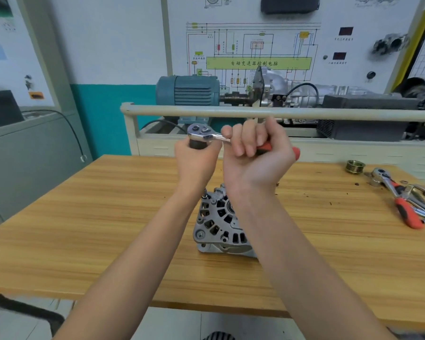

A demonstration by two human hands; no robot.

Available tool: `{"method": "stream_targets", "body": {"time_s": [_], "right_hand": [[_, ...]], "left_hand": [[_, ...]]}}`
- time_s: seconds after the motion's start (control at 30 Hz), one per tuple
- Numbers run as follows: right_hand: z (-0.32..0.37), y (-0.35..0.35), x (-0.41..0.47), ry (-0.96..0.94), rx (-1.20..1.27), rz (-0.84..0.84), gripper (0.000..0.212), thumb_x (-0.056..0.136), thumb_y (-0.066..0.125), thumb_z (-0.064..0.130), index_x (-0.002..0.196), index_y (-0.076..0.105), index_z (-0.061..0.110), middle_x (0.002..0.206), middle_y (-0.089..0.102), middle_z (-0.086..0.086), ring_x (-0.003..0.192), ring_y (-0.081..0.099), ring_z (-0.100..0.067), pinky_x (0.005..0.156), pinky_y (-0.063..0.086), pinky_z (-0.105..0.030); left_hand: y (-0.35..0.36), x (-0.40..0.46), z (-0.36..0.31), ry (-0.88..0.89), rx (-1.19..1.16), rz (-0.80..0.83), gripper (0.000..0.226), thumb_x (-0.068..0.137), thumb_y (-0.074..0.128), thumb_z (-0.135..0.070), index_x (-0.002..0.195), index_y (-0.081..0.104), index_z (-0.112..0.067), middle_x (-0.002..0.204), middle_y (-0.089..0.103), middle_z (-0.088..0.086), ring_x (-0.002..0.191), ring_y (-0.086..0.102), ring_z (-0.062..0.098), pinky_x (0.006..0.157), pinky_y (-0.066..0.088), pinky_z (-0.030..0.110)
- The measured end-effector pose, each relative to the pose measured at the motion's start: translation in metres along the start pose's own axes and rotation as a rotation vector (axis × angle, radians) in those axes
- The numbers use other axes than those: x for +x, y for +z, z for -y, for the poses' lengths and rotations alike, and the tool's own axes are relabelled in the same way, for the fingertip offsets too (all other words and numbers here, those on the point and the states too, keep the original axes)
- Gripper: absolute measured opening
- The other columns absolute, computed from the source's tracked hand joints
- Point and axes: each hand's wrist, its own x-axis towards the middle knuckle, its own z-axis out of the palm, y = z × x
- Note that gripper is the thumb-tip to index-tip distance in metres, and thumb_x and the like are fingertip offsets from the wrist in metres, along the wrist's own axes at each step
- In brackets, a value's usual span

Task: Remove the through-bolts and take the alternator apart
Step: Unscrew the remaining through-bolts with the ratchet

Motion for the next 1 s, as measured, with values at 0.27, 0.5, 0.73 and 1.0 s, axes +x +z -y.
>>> {"method": "stream_targets", "body": {"time_s": [0.27,0.5,0.73,1.0], "right_hand": [[0.018,0.008,0.044,0.295,-0.011,-0.139,0.051,0.092,0.036,0.013,0.041,0.032,0.016,0.036,0.022,0.005,0.030,0.020,-0.011,0.041,0.031,-0.018],[0.020,0.011,0.064,0.436,0.059,-0.164,0.050,0.093,0.039,0.017,0.043,0.031,0.016,0.034,0.022,0.006,0.026,0.018,-0.010,0.037,0.023,-0.014],[-0.003,-0.007,-0.003,-0.038,-0.074,0.120,0.050,0.094,0.033,0.011,0.044,0.037,0.017,0.040,0.028,0.002,0.041,0.025,-0.013,0.056,0.037,-0.028],[0.021,-0.002,0.046,0.377,-0.008,0.024,0.053,0.093,0.034,0.016,0.041,0.034,0.015,0.035,0.025,0.004,0.030,0.024,-0.011,0.044,0.034,-0.019]], "left_hand": [[-0.015,0.004,0.000,0.092,0.026,0.286,0.031,0.071,0.065,-0.002,0.051,0.044,-0.014,0.043,0.038,-0.003,0.041,0.032,0.014,0.045,0.028,0.023],[-0.025,0.016,0.002,-0.009,0.097,0.612,0.052,0.079,0.065,0.002,0.040,0.042,-0.022,0.038,0.035,-0.005,0.036,0.031,0.013,0.045,0.028,0.022],[-0.002,0.002,0.009,-0.010,0.063,0.000,0.037,0.076,0.063,0.000,0.054,0.040,-0.018,0.051,0.038,-0.002,0.053,0.033,0.014,0.049,0.029,0.025],[-0.020,0.005,0.003,0.066,-0.014,0.397,0.030,0.069,0.065,-0.005,0.053,0.041,-0.014,0.042,0.037,-0.006,0.039,0.030,0.013,0.044,0.026,0.022]]}}
